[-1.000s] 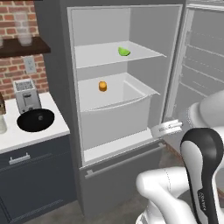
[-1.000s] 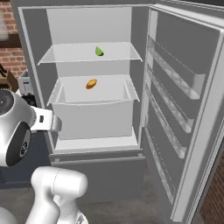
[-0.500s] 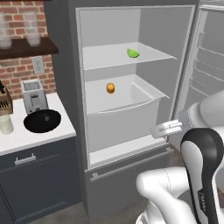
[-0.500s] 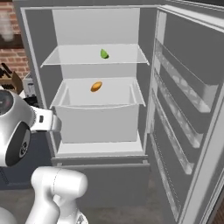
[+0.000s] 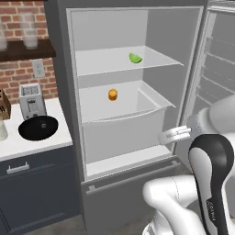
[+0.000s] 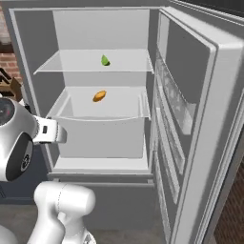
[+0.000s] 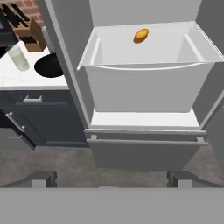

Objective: Grab a lemon wedge from the fridge and one ice cube from the ice bowl, and put them in the glass of lemonade.

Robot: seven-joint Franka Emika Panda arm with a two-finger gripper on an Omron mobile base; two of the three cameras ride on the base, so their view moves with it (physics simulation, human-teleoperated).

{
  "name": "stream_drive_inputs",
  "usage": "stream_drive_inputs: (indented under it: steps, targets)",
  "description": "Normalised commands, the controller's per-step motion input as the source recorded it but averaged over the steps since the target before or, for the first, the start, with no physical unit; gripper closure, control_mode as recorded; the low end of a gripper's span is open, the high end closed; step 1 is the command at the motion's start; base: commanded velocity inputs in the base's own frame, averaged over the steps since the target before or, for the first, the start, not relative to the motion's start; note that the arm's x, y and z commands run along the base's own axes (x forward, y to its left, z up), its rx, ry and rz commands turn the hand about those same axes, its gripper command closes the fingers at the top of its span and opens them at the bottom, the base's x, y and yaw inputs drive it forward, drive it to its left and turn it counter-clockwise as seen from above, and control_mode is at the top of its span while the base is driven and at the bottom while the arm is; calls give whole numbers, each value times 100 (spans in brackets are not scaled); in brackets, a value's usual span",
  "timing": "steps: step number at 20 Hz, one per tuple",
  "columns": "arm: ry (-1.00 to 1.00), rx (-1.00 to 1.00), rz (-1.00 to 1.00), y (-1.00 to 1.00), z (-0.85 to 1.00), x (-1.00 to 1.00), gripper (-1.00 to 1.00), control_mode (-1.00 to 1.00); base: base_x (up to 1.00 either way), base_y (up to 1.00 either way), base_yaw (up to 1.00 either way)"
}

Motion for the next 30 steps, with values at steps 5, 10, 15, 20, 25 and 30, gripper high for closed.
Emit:
stream_drive_inputs:
  steps: [5, 10, 15, 20, 25, 30]
  targets:
    - [0, 0, 0, 0, 0, 0, -100, 100, 26, -15, 13]
    - [0, 0, 0, 0, 0, 0, -100, 100, 46, 0, 10]
    - [0, 0, 0, 0, 0, 0, -100, 100, 7, -6, 3]
    - [0, 0, 0, 0, 0, 0, -100, 100, 0, -18, 0]
    - [0, 0, 0, -1, 0, 0, -100, -100, 0, -14, 0]
    - [0, 0, 0, -1, 0, 0, -100, -100, 0, 0, 0]
